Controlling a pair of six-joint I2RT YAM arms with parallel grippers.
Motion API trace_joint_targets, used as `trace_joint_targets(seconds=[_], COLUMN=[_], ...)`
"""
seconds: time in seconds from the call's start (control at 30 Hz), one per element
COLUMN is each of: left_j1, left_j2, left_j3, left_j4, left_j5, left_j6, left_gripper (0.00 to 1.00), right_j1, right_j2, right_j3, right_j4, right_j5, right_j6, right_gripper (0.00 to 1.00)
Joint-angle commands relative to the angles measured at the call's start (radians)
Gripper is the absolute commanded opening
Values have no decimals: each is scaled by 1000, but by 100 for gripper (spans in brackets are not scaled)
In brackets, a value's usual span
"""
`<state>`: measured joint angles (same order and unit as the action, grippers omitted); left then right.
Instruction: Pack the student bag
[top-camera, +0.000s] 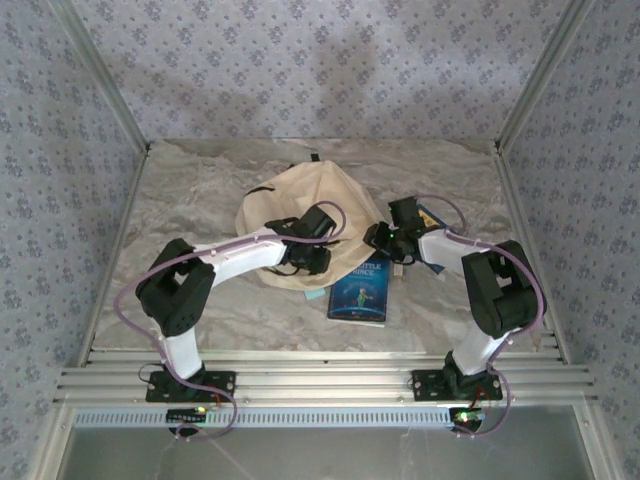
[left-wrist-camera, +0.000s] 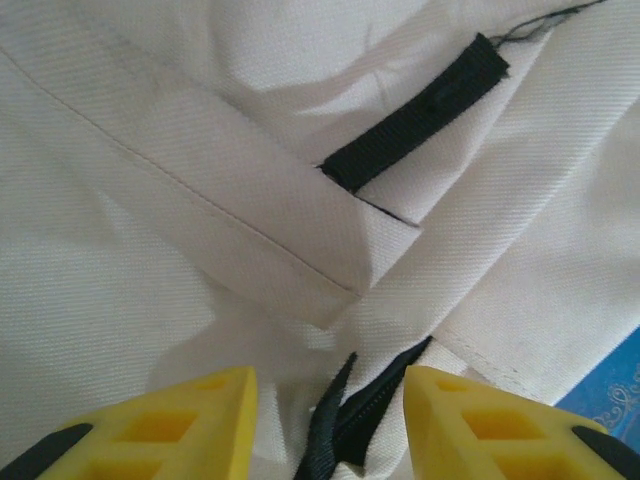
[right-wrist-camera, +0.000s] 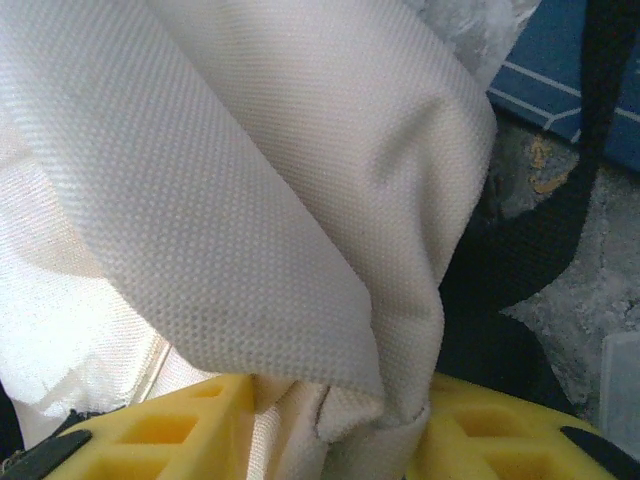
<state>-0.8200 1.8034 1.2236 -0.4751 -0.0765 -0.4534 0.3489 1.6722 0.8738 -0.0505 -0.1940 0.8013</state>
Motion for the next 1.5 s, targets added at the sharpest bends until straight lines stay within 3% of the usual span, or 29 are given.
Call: trace_joint_targets(seconds=[0.0,0.23,0.33,0.47,0.8,0.87,0.93,1.03,1.27,1.47], left_j1=[-11,-12,-12,-11,18,26,34,44,70,154], left_j2=[24,74,85,65,23,34,31,7,-151,-230], left_j3=[-14,5,23,30,-7,-3,-11,-20,-108,-202], left_j4=[-16,-5,-8,-16,64,78,93,78,-25,-47], left_j5=[30,-41,-49,-68,-98,-102,-104,-102,-160,-244], left_j6=[1,38,50,48,-9,-18,-27,-26,-27,-34], left_gripper=[43,33,21,11,16,12,0,0,0,0], right_j1=[-1,4,4,3,6,11,16,12,-90,-174], right_j2=[12,17,18,21,55,54,49,46,84,144], right_j3=[-6,9,13,12,45,50,50,52,148,240], right_j4=[7,-3,-9,-5,-5,-14,-20,-21,-47,-65], right_j5=[8,7,4,12,-5,-4,5,29,51,23], right_j6=[9,-3,-8,-10,-21,-25,-31,-37,-95,-137], right_gripper=[39,27,22,13,0,0,0,0,0,0])
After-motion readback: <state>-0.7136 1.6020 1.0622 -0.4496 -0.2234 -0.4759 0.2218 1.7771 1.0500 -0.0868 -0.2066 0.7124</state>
